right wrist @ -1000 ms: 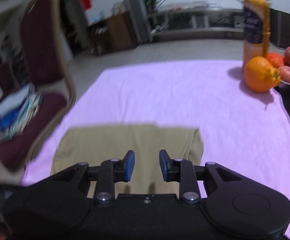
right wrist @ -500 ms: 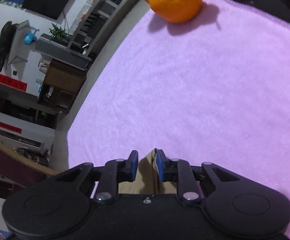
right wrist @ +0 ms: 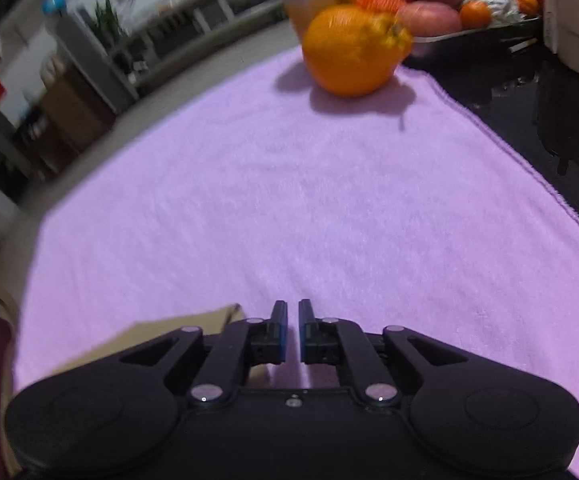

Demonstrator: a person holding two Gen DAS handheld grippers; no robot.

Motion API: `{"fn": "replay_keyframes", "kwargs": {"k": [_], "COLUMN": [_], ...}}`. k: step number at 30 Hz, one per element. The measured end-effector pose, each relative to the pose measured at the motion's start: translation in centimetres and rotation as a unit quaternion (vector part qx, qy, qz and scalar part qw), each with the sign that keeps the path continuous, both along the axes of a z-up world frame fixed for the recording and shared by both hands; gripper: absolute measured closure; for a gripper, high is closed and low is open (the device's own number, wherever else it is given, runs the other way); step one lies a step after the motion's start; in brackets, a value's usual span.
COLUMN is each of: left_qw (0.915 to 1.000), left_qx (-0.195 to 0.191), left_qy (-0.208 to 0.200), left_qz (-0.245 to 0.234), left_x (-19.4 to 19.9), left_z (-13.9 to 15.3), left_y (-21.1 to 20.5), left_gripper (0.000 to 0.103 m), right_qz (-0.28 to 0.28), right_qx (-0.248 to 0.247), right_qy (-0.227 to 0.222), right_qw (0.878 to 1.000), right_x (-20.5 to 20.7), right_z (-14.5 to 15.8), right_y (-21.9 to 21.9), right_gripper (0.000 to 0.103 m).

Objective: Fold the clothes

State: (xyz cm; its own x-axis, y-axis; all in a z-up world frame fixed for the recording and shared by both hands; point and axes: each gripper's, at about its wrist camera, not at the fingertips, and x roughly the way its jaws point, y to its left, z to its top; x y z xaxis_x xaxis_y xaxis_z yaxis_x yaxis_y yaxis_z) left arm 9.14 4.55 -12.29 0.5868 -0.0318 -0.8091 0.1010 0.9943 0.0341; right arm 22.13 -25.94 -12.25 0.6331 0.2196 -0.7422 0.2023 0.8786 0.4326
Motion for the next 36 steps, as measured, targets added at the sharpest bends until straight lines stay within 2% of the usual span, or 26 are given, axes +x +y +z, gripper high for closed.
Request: {"fn": "replay_keyframes", "kwargs": {"k": [1,3,5,7,9,11,12,13,14,15,17,18,19,20,21,23,26,28,29,31,33,35,36], "left_qw": [1.0000,1.0000,1.0000,1.0000,1.0000,1.0000,1.0000,1.0000,1.0000,1.0000,1.0000,1.0000,1.0000,1.0000,1.0000,1.0000,1.0000,1.0000,1.0000,0.9999,0.9999,0.9999,0.9999], "left_qx": [0.001,0.001,0.001,-0.001,-0.003,-0.003,-0.002,-0.001,-0.001,-0.001,0.000,0.000,-0.001,-0.001,0.001,0.004,0.008,0.007,0.006,0.006,0.007,0.008,0.009], "left_qy": [0.000,-0.001,-0.002,-0.003,-0.003,-0.003,-0.003,-0.003,-0.004,-0.004,-0.004,-0.004,-0.004,-0.004,-0.004,-0.006,-0.006,-0.006,-0.007,-0.008,-0.009,-0.009,-0.009], "left_qz": [0.000,0.000,-0.001,-0.001,-0.002,-0.001,-0.002,-0.002,-0.002,-0.003,-0.004,-0.004,-0.003,-0.003,-0.003,-0.003,-0.002,-0.003,-0.003,-0.004,-0.005,-0.006,-0.006], "left_x": [0.0,0.0,-0.1,-0.1,-0.1,-0.1,-0.1,0.0,0.0,0.0,0.0,0.0,0.0,-0.1,-0.1,-0.1,-0.1,-0.1,-0.1,-0.1,-0.1,-0.2,-0.2], "left_z": [0.0,0.0,0.0,0.0,-0.1,-0.1,-0.1,-0.1,-0.1,-0.1,-0.1,-0.2,-0.1,-0.1,-0.1,-0.2,-0.2,-0.2,-0.2,-0.3,-0.3,-0.4,-0.4], "left_y": [0.0,0.0,0.0,0.1,0.2,0.2,0.2,0.2,0.2,0.1,0.2,0.2,0.2,0.2,0.2,0.1,0.0,0.1,0.1,0.1,0.1,0.0,0.0], "left_gripper": [0.085,0.085,0.085,0.085,0.085,0.085,0.085,0.085,0.085,0.085,0.085,0.085,0.085,0.085,0.085,0.085,0.085,0.085,0.085,0.085,0.085,0.084,0.084], "right_qz": [0.001,0.033,0.080,0.150,0.222,0.263,0.270,0.255,0.220,0.169,0.062,0.008,-0.041,-0.086,-0.111,-0.078,0.058,0.158,0.202,0.270,0.312,0.350,0.360], "right_qx": [0.016,0.087,0.165,0.238,0.296,0.302,0.296,0.297,0.311,0.313,0.305,0.300,0.274,0.254,0.261,0.282,0.197,0.114,0.068,-0.031,-0.110,-0.187,-0.202], "right_qy": [-0.015,-0.040,-0.047,-0.018,0.019,0.069,0.085,0.099,0.113,0.103,0.069,0.052,0.041,0.043,0.042,0.034,-0.006,-0.037,-0.054,-0.084,-0.089,-0.091,-0.087], "right_qw": [1.000,0.995,0.982,0.959,0.929,0.914,0.912,0.915,0.918,0.929,0.948,0.953,0.960,0.962,0.958,0.956,0.979,0.980,0.976,0.959,0.939,0.913,0.907], "right_x": [-0.5,-0.7,0.0,0.8,1.5,1.8,2.1,2.4,2.7,2.7,2.8,2.8,2.3,1.7,1.1,0.4,-0.7,-1.7,-2.2,-3.3,-4.2,-5.1,-6.0], "right_z": [0.5,0.9,0.6,-0.7,-2.2,-4.1,-5.1,-6.0,-6.8,-6.9,-6.9,-6.9,-6.7,-6.5,-6.4,-5.4,-1.5,0.8,1.4,1.9,0.6,-0.9,-0.8], "right_y": [-0.2,-0.1,1.4,4.2,7.2,9.5,9.9,9.4,8.0,5.9,1.5,-0.7,-2.6,-4.1,-5.0,-4.7,0.4,4.7,6.8,10.3,12.9,15.5,15.6], "right_gripper": [0.080,0.077,0.075,0.075,0.075,0.075,0.078,0.094,0.101,0.103,0.103,0.103,0.099,0.092,0.091,0.091,0.084,0.078,0.077,0.074,0.074,0.072,0.072]}}
